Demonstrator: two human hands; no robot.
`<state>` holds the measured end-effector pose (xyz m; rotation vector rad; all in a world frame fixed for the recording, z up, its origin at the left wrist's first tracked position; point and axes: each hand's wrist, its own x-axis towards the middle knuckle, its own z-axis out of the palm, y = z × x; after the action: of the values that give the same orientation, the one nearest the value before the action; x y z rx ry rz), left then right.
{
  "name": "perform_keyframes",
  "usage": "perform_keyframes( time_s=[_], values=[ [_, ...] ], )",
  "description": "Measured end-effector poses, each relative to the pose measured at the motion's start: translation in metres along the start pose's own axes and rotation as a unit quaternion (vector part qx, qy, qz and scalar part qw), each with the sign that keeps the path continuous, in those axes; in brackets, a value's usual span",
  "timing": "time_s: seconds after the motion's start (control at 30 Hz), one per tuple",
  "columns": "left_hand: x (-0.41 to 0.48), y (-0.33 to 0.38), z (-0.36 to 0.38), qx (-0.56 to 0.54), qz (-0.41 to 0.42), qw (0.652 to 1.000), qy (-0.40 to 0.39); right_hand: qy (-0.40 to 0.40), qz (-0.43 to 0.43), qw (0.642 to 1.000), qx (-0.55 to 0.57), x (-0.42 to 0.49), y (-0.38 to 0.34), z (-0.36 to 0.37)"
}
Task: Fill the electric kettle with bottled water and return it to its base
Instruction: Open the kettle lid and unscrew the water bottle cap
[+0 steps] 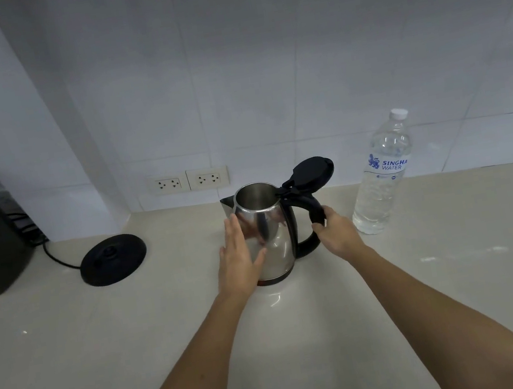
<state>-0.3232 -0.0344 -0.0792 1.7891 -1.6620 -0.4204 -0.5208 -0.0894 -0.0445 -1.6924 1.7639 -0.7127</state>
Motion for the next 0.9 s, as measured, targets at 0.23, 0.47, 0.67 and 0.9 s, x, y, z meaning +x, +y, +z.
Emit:
perform_keyframes(
  time_s=[0.23, 0.47, 0.67, 0.9],
  values=[
    [-0.005, 0.008, -0.023, 0.050, 0.068, 0.996, 0.013, 0.021, -0.024, 0.997, -0.064, -0.032, -0.009, -0.009],
    [-0.008, 0.039, -0.034, 0.010, 0.131, 0.991, 0.037, 0.059, -0.065, 0.974, -0.209, -0.049, -0.003, -0.040],
    [0.001, 0.088, -0.046, 0.003, 0.183, 0.981, 0.064, 0.107, -0.052, 0.960, -0.254, -0.052, -0.002, -0.087],
    [0.023, 0.145, -0.023, -0.002, 0.254, 0.966, 0.037, 0.151, -0.064, 0.944, -0.286, -0.039, 0.004, -0.145]
  ],
)
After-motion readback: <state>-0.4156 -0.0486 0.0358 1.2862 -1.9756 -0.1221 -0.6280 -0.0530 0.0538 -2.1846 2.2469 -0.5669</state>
